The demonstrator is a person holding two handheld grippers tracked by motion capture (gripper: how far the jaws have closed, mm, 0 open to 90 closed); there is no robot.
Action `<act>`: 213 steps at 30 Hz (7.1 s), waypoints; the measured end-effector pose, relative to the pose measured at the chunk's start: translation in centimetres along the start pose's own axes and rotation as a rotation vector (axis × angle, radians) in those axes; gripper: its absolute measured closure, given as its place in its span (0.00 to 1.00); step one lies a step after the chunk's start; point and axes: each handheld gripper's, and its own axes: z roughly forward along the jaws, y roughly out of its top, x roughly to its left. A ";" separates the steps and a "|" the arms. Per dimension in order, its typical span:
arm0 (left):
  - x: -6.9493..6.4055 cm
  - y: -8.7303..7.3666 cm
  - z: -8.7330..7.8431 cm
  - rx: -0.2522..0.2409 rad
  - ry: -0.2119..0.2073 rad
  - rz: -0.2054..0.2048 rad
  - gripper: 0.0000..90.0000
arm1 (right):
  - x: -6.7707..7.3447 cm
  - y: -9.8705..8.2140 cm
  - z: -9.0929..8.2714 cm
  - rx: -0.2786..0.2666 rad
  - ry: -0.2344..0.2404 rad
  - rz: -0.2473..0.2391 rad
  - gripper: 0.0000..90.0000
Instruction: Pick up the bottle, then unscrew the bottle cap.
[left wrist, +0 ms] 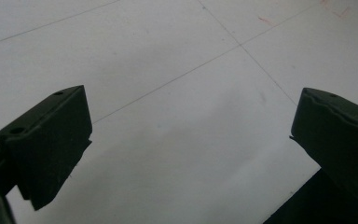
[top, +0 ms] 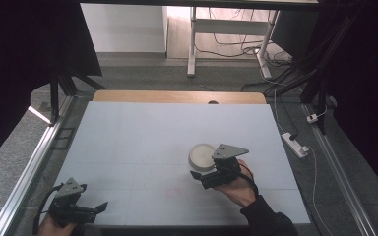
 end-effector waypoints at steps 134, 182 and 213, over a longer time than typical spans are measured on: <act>-9.2 20.2 8.5 -0.164 -0.551 0.517 0.08 | 3.2 2.4 4.9 -0.010 0.221 -0.097 0.07; -8.2 20.0 7.6 -0.157 -0.619 0.596 0.08 | 3.6 2.6 4.8 -0.016 0.272 -0.122 0.07; -9.5 20.8 6.5 -0.155 -0.467 0.497 0.00 | 3.0 2.4 4.9 -0.019 0.202 -0.068 0.07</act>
